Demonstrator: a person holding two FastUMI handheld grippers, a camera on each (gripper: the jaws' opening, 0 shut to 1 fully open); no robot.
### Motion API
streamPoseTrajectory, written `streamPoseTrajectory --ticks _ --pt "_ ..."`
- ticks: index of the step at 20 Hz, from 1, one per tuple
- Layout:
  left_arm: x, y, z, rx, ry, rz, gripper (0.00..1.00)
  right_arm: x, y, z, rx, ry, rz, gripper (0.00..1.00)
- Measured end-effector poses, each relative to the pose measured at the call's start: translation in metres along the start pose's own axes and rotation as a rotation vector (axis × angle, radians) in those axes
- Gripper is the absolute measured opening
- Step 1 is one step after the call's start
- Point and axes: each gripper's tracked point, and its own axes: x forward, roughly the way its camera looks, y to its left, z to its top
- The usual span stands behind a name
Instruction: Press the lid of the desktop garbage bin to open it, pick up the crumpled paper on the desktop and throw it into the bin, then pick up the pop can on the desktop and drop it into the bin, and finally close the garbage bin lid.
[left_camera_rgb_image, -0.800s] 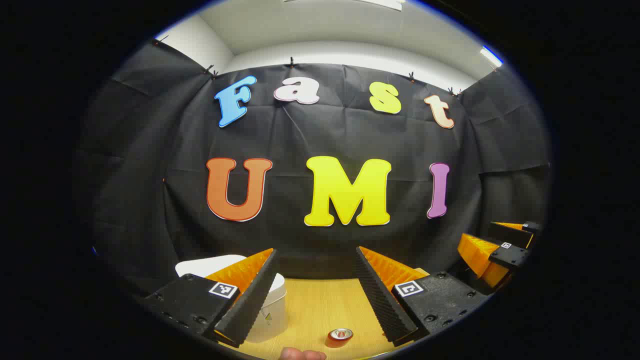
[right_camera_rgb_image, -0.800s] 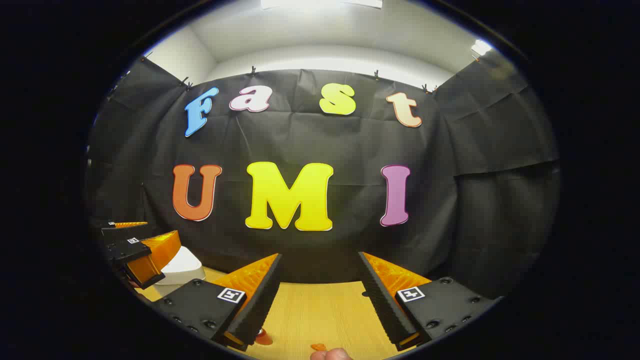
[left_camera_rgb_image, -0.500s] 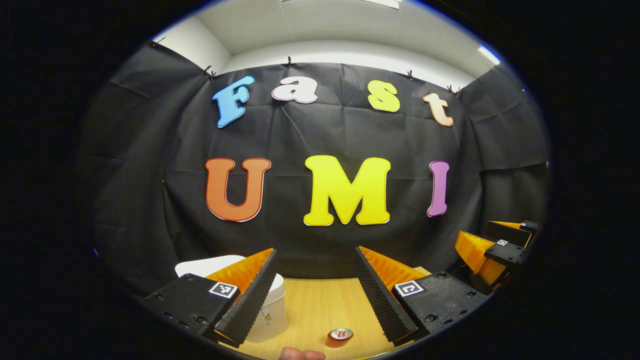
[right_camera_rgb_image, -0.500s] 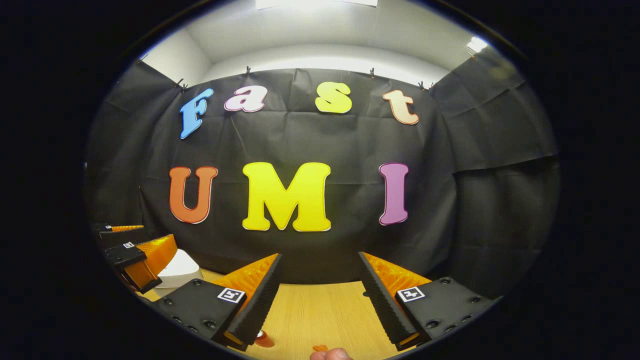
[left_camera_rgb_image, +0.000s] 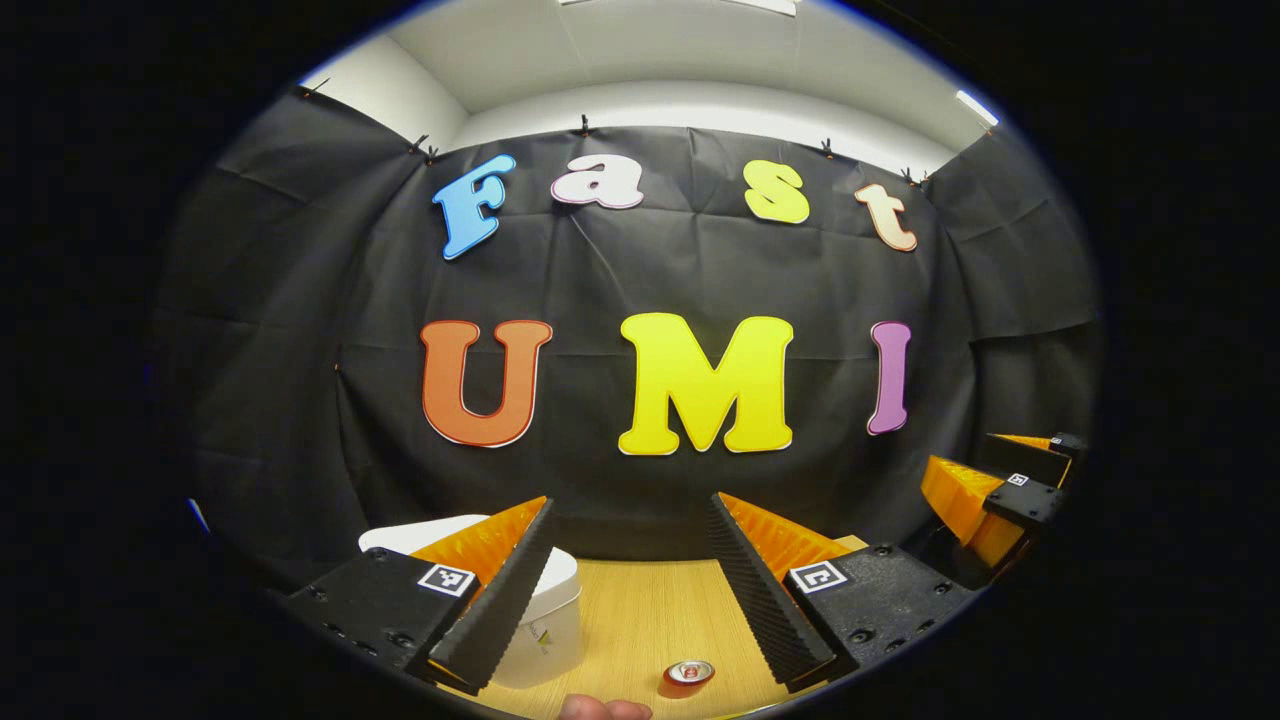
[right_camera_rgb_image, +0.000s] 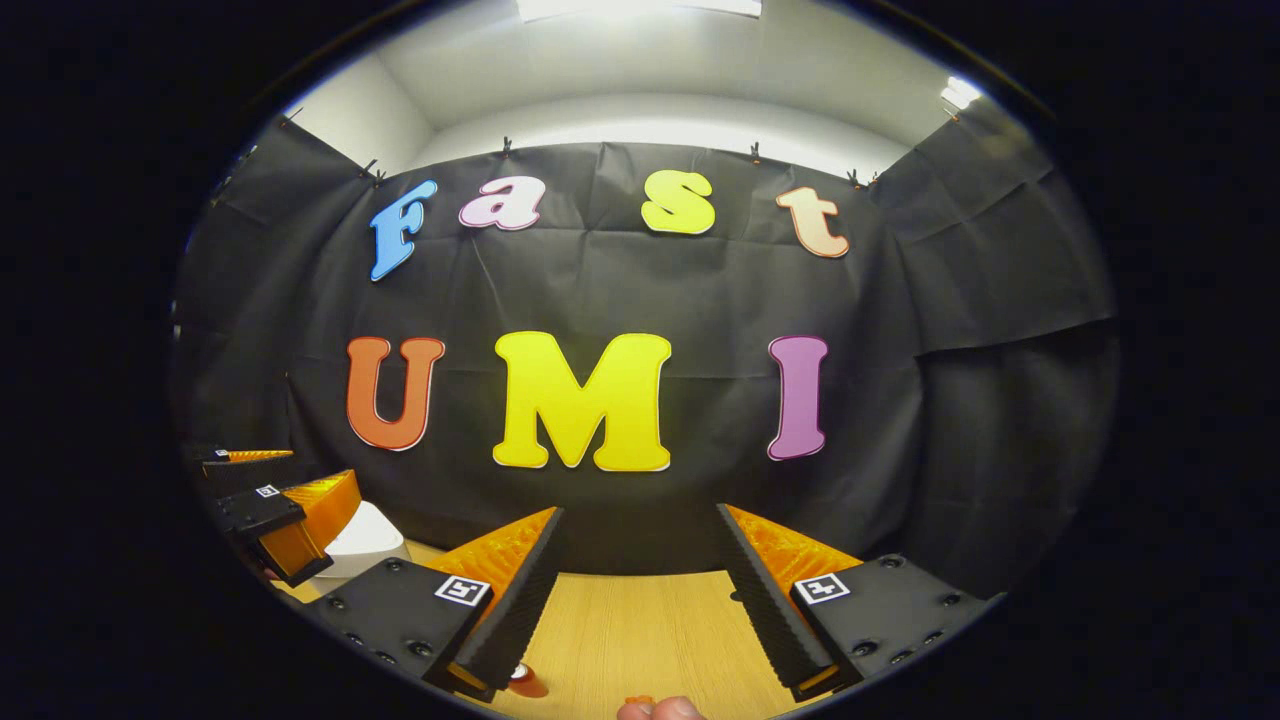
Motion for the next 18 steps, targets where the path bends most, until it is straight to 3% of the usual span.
streamPoseTrajectory --ticks 8,16,18 --pt "0.011 0.022 -0.011 0.024 0.026 0.085 0.98 0.009 0.001 -0.011 -0.004 0.027 0.014 0.94" --pt "0.03 0.078 -0.026 0.047 0.07 0.303 0.98 0.02 -0.003 -0.01 -0.001 0.031 0.049 0.94" --pt "0.034 0.09 -0.032 0.041 0.09 0.35 0.94 0.021 -0.006 -0.008 -0.008 0.027 0.058 0.94"
